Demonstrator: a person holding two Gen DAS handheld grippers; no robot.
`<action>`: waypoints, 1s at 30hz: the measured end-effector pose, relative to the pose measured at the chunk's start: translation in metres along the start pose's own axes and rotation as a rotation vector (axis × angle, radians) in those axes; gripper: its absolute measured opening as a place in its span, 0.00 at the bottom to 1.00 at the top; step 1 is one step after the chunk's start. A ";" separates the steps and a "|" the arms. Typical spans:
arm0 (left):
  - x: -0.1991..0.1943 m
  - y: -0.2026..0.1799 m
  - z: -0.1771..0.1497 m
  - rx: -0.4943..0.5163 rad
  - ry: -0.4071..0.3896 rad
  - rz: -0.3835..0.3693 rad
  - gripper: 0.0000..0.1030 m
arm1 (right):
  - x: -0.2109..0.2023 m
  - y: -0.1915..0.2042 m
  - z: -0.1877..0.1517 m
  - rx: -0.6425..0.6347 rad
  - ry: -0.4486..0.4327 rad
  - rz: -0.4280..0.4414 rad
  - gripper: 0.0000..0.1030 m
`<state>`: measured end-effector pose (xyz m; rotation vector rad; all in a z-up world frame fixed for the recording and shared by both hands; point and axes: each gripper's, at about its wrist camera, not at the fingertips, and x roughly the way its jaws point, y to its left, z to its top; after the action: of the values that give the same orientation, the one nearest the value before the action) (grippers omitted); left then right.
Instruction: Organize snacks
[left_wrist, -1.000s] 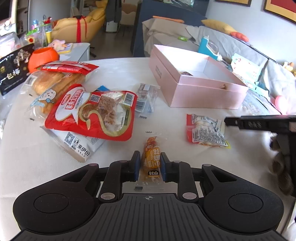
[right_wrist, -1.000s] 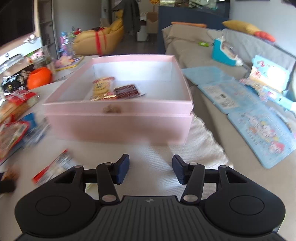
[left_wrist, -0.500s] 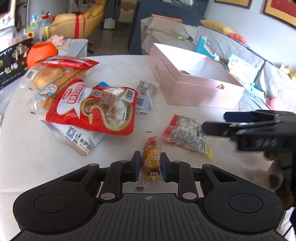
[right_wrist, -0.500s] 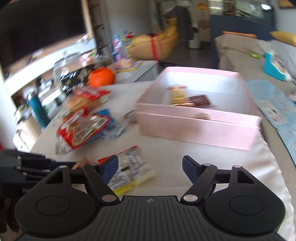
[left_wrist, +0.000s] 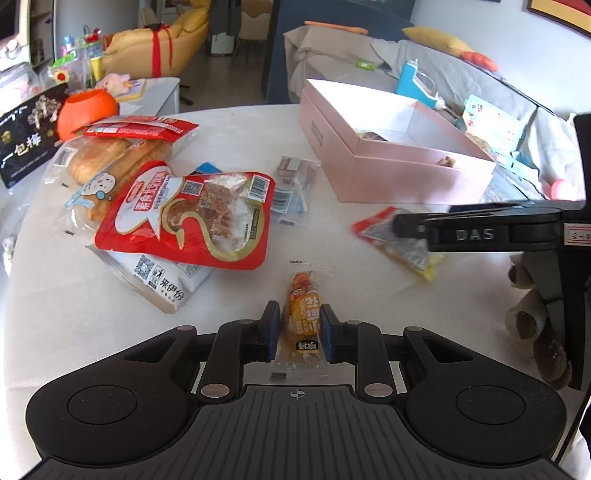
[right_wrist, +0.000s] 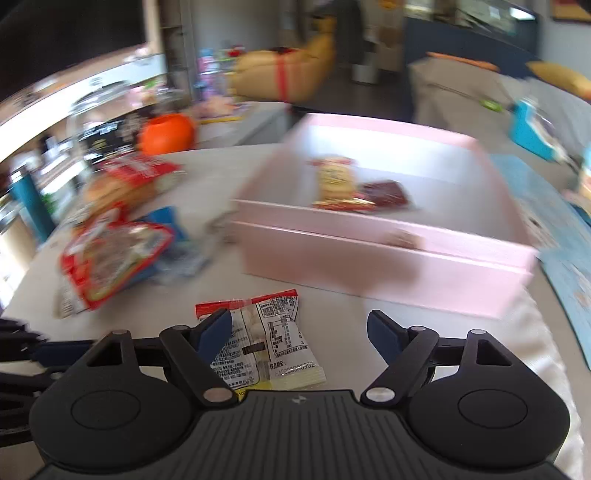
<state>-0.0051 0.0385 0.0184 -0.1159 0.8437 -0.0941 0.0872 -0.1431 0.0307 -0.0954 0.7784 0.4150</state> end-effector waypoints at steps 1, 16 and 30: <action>0.000 -0.001 0.000 0.001 -0.003 0.002 0.27 | -0.002 -0.005 -0.002 0.018 -0.002 -0.014 0.78; 0.003 -0.006 0.003 0.019 -0.001 0.006 0.28 | 0.012 0.016 0.000 -0.051 0.056 0.061 0.78; -0.009 -0.012 0.031 0.015 -0.096 -0.113 0.24 | -0.070 -0.040 0.012 -0.026 -0.040 0.079 0.53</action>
<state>0.0120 0.0299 0.0475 -0.1531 0.7399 -0.1999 0.0659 -0.2000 0.0856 -0.0808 0.7394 0.5009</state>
